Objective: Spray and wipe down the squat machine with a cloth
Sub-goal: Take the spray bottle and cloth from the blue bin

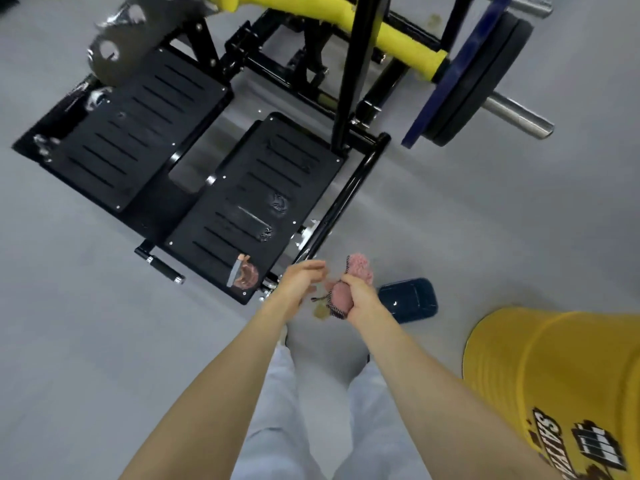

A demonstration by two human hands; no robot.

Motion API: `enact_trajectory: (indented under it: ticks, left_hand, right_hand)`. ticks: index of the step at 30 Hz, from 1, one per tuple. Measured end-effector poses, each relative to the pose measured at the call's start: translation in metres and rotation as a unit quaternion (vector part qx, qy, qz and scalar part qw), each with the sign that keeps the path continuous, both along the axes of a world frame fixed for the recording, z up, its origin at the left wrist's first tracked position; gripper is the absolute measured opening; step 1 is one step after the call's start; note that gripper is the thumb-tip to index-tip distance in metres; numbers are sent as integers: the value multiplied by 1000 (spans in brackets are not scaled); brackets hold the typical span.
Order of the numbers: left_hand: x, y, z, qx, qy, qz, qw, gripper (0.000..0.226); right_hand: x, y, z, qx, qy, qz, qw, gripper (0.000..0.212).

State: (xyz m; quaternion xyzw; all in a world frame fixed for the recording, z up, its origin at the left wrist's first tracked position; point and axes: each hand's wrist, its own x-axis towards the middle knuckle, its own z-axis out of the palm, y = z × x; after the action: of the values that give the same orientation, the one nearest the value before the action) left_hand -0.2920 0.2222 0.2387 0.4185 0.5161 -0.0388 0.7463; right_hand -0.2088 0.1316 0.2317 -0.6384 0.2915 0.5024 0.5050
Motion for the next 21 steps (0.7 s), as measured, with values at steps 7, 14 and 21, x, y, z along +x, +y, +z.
enact_trajectory:
  ticks: [7, 14, 21]
  left_hand:
    - [-107, 105, -50, 112, 130, 41, 984, 24]
    - [-127, 131, -119, 169, 245, -155, 942, 56]
    - [-109, 136, -162, 208, 275, -408, 845, 66]
  right_hand:
    - [-66, 78, -79, -121, -66, 66, 988, 47]
    - [-82, 98, -70, -207, -99, 129, 965, 44]
    - [-91, 93, -94, -222, -115, 197, 948, 44]
